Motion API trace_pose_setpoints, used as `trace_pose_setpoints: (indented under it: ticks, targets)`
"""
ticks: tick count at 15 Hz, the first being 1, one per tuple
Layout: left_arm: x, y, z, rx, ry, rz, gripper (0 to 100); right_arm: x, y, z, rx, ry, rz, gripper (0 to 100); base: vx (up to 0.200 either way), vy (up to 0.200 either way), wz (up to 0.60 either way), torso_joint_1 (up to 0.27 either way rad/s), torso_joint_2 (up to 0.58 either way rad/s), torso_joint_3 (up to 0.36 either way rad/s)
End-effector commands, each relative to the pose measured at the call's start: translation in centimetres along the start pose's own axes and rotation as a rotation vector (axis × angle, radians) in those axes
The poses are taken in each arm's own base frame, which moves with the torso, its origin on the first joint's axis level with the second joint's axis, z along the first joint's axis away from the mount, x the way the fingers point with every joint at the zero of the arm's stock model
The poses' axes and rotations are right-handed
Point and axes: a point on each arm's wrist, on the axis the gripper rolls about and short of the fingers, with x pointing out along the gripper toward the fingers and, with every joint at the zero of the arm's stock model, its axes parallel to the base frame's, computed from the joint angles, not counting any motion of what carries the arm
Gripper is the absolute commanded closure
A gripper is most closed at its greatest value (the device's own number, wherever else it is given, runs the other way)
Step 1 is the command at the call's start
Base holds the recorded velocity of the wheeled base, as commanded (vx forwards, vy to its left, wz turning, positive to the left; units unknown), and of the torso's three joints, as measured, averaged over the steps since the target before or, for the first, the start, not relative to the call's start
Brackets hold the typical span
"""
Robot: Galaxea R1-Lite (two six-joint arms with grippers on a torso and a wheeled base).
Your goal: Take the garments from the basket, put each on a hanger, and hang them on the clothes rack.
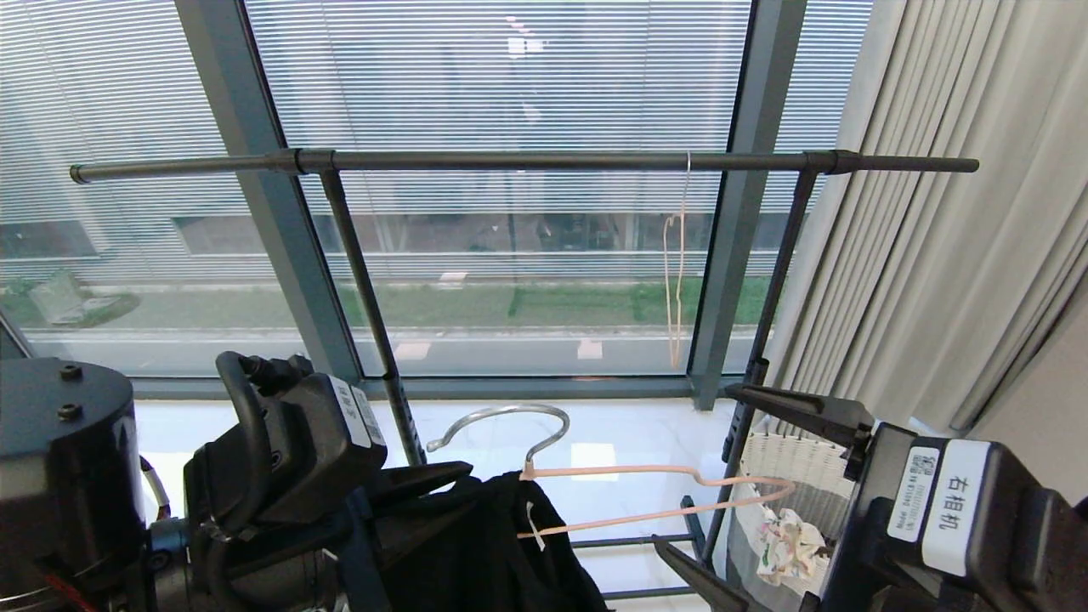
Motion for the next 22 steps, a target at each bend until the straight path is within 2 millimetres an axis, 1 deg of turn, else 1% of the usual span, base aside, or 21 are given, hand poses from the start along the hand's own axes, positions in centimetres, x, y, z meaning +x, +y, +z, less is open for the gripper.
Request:
trace_pose_setpoints:
  ticks: [1,2,3,5,7,10,12,13,14,19,22]
  targets:
    - [0.0,0.6,-0.4,-0.031,0.018,0.033,100,-0.9,0.0,-0.3,0.0,0.003,0.0,0,0.0,0.0,0.0,0.0,0.0,0.0]
    - [0.1,0.8,-0.4,-0.09,0.019,0.045,100,-1.4,0.1,-0.8,0.004,0.016,0.005,0,0.0,0.0,0.0,0.0,0.0,0.0]
    - [0.0,1.1,-0.1,-0.129,0.008,0.063,100,-1.6,0.2,-1.2,0.032,0.034,0.011,0,0.0,0.0,0.0,0.0,0.0,0.0]
    - [-0.3,1.7,1.2,-0.228,-0.043,0.085,100,-0.7,0.8,-2.1,0.143,0.084,0.029,0,0.0,0.0,0.0,0.0,0.0,0.0]
    - [-0.5,2.3,2.7,-0.292,-0.1,0.101,100,1.0,1.4,-2.9,0.262,0.143,0.042,0,0.0,0.0,0.0,0.0,0.0,0.0]
    - [-1.1,2.4,3.3,-0.284,-0.131,0.109,100,4.6,2.1,-3.8,0.428,0.203,0.028,0,0.0,0.0,0.0,0.0,0.0,0.0]
    - [-1.7,2.3,3.5,-0.278,-0.152,0.113,100,6.9,1.8,-4.3,0.507,0.218,-0.01,0,0.0,0.0,0.0,0.0,0.0,0.0]
    - [-1.9,2.3,3.6,-0.275,-0.157,0.116,100,7.9,1.4,-4.9,0.519,0.233,-0.035,0,0.0,0.0,0.0,0.0,0.0,0.0]
    - [-2.0,2.3,3.6,-0.274,-0.163,0.117,100,8.4,1.0,-5.5,0.522,0.248,-0.056,0,0.0,0.0,0.0,0.0,0.0,0.0]
    - [-2.3,2.1,3.8,-0.27,-0.175,0.106,100,9.5,1.4,-7.6,0.514,0.326,-0.121,0,0.0,0.0,0.0,0.0,0.0,0.0]
    - [-2.2,1.9,3.9,-0.265,-0.177,0.095,100,9.8,1.0,-7.5,0.539,0.319,-0.151,0,0.0,0.0,0.0,0.0,0.0,0.0]
